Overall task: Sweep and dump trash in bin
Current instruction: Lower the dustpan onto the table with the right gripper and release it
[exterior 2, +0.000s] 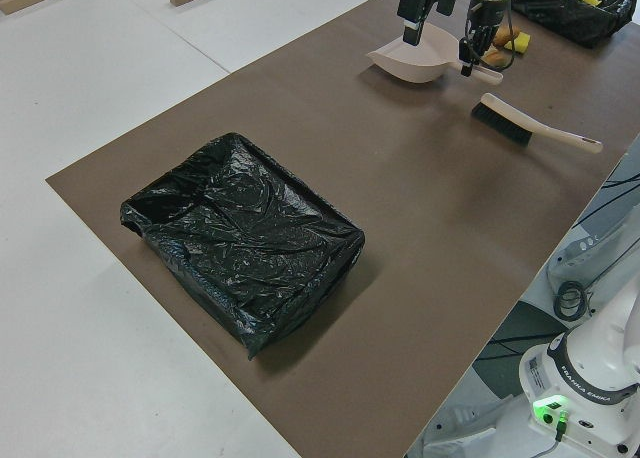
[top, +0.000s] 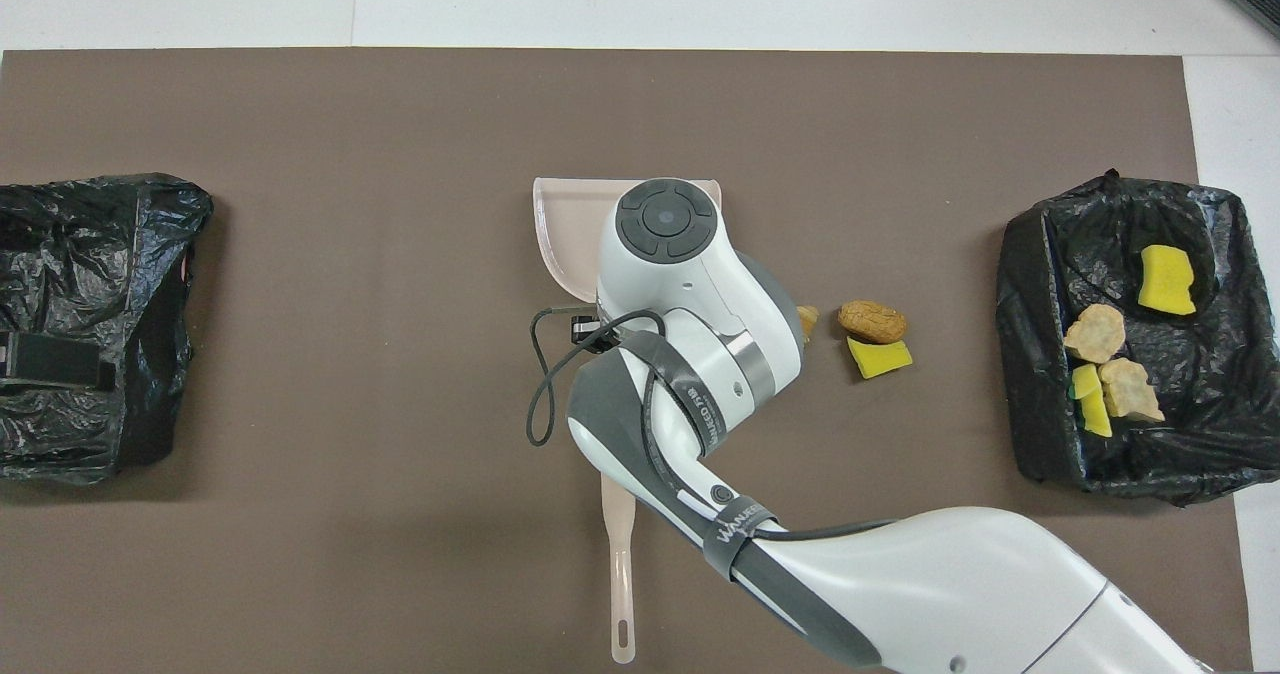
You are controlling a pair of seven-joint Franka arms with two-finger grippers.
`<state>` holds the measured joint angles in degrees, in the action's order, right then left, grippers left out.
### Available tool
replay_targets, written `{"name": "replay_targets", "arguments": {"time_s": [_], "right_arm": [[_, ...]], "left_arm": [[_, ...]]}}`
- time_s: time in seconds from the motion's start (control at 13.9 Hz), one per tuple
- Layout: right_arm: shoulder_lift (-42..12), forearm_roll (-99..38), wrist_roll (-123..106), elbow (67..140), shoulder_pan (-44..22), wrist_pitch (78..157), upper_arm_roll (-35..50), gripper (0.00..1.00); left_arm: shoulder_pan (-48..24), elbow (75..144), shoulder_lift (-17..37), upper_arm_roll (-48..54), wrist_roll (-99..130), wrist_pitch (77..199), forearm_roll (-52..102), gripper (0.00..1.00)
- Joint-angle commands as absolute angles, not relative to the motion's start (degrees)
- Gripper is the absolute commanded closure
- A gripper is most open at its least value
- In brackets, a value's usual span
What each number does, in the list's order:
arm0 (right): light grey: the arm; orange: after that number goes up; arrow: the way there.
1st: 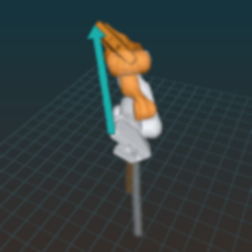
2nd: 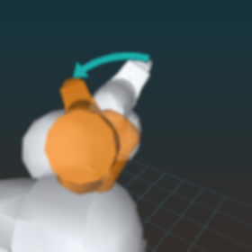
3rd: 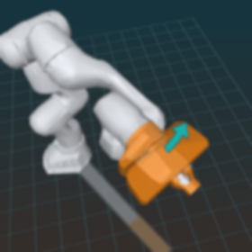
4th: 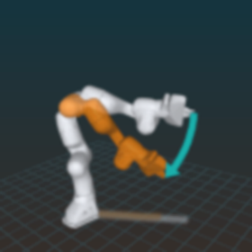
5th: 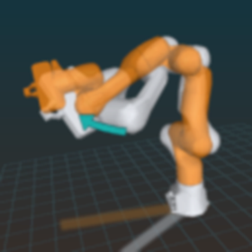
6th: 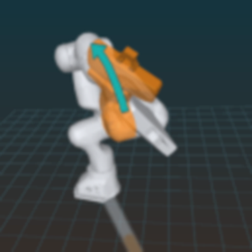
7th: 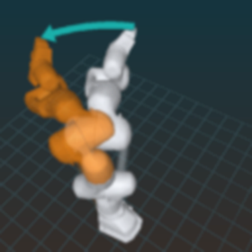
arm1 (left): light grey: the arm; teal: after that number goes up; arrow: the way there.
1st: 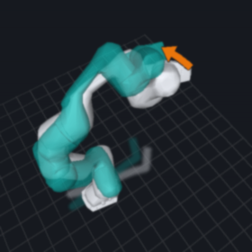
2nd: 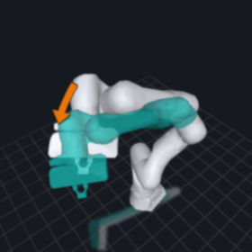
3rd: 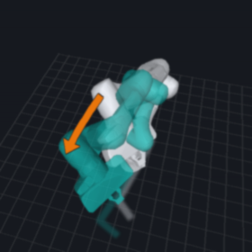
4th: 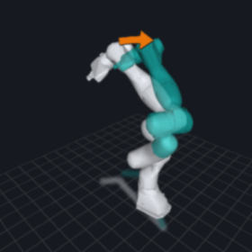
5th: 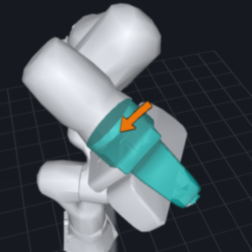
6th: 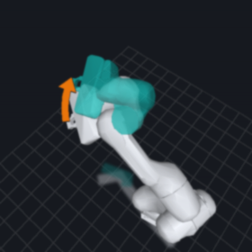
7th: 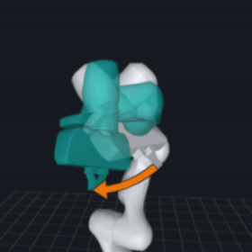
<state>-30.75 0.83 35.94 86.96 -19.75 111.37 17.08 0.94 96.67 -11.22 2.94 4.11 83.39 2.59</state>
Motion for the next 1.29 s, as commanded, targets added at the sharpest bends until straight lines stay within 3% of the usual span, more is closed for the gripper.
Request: {"name": "replay_targets", "arguments": {"time_s": [0.0,0.07,0.14,0.22,0.79,1.22], "right_arm": [[-33.1,1.0,37.4,85.3,-20.0,111.9,17.5,1.00],[-33.1,1.1,37.4,85.3,-19.9,112.2,17.5,1.00],[-33.1,1.1,37.4,85.3,-19.9,112.1,17.4,0.66],[-33.1,2.3,37.1,85.2,-20.0,112.1,17.2,0.01],[-26.6,2.9,36.8,85.5,-17.2,111.5,17.6,0.00],[-16.1,-1.4,38.0,97.4,-19.8,110.2,17.7,0.00]], "left_arm": [[1.1,96.4,-11.5,3.1,4.3,83.7,1.4,0.00],[1.1,96.4,-11.5,3.1,4.4,83.7,1.4,0.00],[1.1,96.4,-11.5,3.1,4.3,83.7,1.4,0.00],[1.1,96.4,-11.5,3.1,4.3,83.7,1.4,0.00],[1.1,96.4,-11.5,3.1,4.4,83.7,1.4,0.00],[1.1,96.4,-11.5,3.1,4.3,83.7,1.4,0.00]]}}
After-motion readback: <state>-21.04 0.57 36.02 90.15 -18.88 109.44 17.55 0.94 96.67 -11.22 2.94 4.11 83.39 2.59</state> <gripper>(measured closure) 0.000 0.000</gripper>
